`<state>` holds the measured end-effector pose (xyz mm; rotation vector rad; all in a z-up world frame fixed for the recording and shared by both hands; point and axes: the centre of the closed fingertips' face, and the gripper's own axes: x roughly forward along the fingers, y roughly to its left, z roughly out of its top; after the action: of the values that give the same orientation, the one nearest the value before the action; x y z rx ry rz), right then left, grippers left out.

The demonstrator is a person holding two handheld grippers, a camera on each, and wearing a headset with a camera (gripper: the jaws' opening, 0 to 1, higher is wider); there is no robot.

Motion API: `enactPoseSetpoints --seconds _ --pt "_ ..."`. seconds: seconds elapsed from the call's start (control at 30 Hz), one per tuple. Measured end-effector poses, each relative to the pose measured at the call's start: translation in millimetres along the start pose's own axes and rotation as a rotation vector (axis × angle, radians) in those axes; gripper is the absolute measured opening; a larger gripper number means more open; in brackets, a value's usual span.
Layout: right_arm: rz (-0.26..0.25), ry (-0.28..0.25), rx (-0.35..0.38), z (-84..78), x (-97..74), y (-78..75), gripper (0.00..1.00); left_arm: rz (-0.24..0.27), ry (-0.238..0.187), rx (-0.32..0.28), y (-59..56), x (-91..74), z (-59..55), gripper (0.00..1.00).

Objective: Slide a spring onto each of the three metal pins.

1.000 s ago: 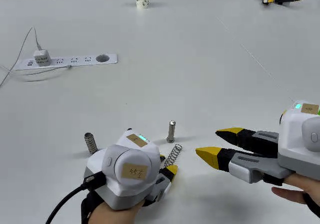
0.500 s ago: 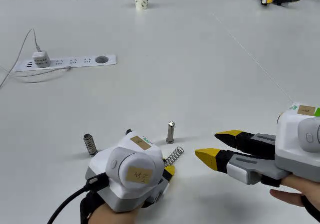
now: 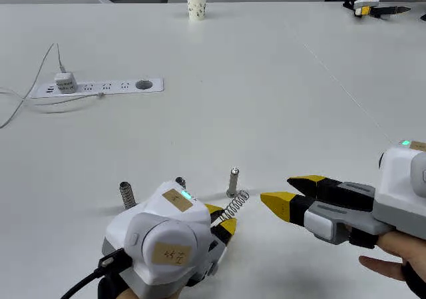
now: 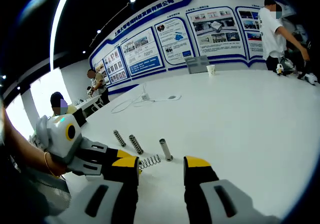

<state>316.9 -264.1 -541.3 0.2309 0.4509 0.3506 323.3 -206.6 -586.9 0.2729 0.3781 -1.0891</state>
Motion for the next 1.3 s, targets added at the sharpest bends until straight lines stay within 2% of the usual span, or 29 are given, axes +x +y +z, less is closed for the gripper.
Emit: enactPoseSetpoints --seconds 0.13,0.33,0.47,0.67,0.93,1.1,1.3 --pt "0.020 -0.017 0.043 5.4 0.8 5.1 0.35 0.007 -0.035 -0.002 -0.4 -6.7 8.2 0.10" --pt "0.060 -0.034 0.107 12.5 4.0 14.2 0.32 0.009 -0.116 -0.047 -1.2 -17.7 24.1 0.10" --pt "0.086 -0.044 0.139 17.4 5.8 21.0 0.30 0.008 -0.144 -0.065 -3.0 -23.6 31.0 0.10" --pt "0.132 -0.054 0.200 22.0 7.2 32.2 0.26 0.005 -0.215 -0.100 -4.3 -34.3 46.6 0.10" --pt "0.176 -0.063 0.267 26.3 8.1 43.4 0.19 0.015 -0.252 -0.098 -3.5 -40.3 49.9 0.10" --pt "0.193 -0.072 0.305 29.1 9.1 47.9 0.17 0.012 -0.292 -0.099 -4.6 -45.0 55.4 0.10" --pt "0.218 -0.085 0.361 32.6 10.3 52.2 0.14 0.004 -0.305 -0.099 -6.1 -46.5 57.7 0.10"
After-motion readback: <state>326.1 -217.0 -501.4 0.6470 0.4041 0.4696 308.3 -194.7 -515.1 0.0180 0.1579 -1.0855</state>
